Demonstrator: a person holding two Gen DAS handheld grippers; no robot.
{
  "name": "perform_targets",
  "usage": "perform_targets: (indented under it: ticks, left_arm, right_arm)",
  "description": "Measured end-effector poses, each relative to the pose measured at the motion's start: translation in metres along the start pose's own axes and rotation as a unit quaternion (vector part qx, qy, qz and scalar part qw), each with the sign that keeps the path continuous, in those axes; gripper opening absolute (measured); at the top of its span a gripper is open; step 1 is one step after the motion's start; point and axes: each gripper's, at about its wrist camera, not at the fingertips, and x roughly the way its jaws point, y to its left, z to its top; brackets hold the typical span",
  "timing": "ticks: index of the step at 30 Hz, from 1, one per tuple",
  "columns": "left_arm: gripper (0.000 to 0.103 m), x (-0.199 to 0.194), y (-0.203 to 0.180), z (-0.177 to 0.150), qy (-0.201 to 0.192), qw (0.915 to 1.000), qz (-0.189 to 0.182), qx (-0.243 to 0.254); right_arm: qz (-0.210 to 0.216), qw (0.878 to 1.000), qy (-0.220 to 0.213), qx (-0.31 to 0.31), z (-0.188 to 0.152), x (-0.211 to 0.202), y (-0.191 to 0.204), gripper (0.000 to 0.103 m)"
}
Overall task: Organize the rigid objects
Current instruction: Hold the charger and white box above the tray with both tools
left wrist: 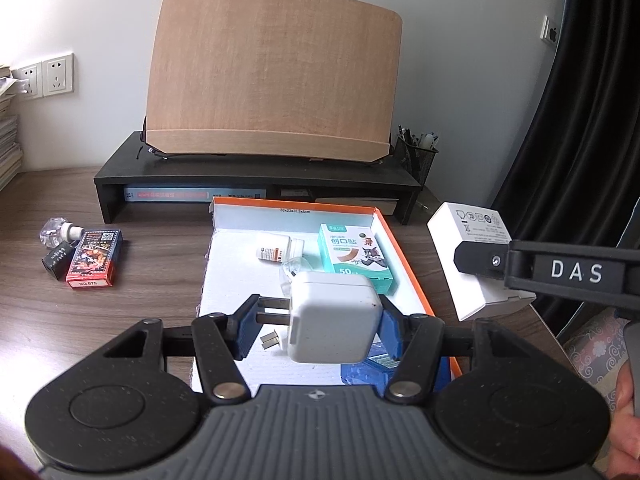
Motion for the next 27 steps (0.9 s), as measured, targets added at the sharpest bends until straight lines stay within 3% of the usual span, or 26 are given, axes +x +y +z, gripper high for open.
perform_targets:
  ticks: [27]
  left_arm:
    - [0.060, -0.005, 0.005, -0.011, 0.011, 0.9997, 0.013, -0.018]
  right_arm:
    - [-0.001, 1.000, 0.009, 0.001, -0.008, 0.000, 0.000, 0.071]
